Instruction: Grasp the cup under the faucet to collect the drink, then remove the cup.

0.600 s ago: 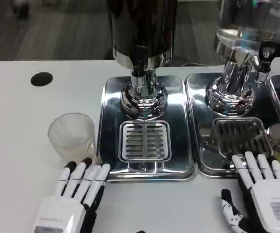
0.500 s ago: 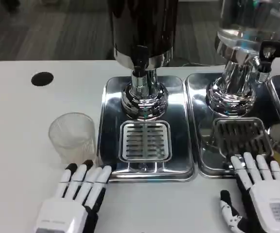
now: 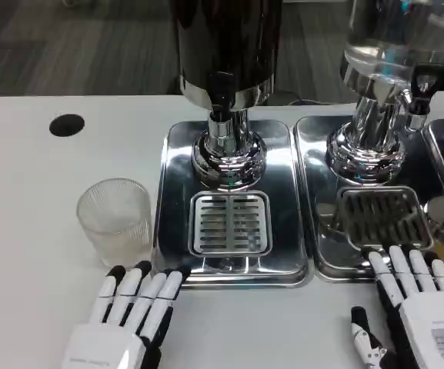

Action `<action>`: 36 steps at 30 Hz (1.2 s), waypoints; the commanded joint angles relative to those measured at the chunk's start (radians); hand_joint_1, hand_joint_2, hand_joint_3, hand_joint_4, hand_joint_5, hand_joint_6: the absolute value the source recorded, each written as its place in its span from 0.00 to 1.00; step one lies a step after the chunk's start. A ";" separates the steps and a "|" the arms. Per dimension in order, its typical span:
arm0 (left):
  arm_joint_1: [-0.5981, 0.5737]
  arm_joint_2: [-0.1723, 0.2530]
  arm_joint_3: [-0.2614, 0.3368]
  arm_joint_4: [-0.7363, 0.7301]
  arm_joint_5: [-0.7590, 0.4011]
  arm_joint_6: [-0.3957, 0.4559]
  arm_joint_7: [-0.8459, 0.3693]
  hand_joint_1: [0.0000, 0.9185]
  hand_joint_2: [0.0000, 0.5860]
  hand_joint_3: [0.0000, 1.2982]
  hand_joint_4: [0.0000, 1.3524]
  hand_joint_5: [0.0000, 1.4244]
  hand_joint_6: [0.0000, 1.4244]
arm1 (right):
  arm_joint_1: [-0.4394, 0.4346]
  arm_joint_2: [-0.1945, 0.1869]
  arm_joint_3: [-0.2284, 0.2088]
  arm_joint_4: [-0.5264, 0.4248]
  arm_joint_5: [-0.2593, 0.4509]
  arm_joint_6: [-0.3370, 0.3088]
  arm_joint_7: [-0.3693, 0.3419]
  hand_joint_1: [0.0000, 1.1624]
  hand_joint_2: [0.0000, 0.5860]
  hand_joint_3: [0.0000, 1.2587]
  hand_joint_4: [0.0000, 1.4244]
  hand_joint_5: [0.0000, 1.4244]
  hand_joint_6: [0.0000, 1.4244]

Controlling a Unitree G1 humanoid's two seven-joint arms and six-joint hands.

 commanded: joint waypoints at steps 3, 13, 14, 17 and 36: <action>0.015 0.018 -0.010 -0.019 -0.008 0.014 0.036 0.00 0.18 0.09 0.00 0.04 0.02 | 0.015 -0.009 -0.013 -0.028 0.006 -0.011 -0.013 0.10 0.79 0.06 0.00 0.00 0.00; 0.049 0.046 0.035 -0.070 -0.115 -0.060 0.072 0.00 0.18 0.13 0.00 0.07 0.03 | 0.046 -0.008 -0.035 -0.089 0.015 0.001 -0.002 0.10 0.79 0.06 0.00 0.00 0.00; 0.052 0.050 0.042 -0.074 -0.128 -0.070 0.074 0.00 0.18 0.13 0.00 0.07 0.04 | 0.052 -0.008 -0.039 -0.096 0.016 0.003 -0.002 0.10 0.80 0.06 0.00 0.00 0.00; 0.069 0.064 0.077 -0.108 -0.173 -0.115 0.074 0.00 0.17 0.16 0.00 0.09 0.05 | 0.067 -0.010 -0.048 -0.114 0.013 0.004 -0.001 0.10 0.80 0.06 0.00 0.00 0.00; -0.092 0.023 0.344 -0.285 -0.305 0.070 -0.244 0.00 0.06 0.21 0.00 0.09 0.05 | 0.121 -0.022 -0.111 -0.121 0.049 -0.053 -0.026 0.11 0.81 0.07 0.00 0.00 0.00</action>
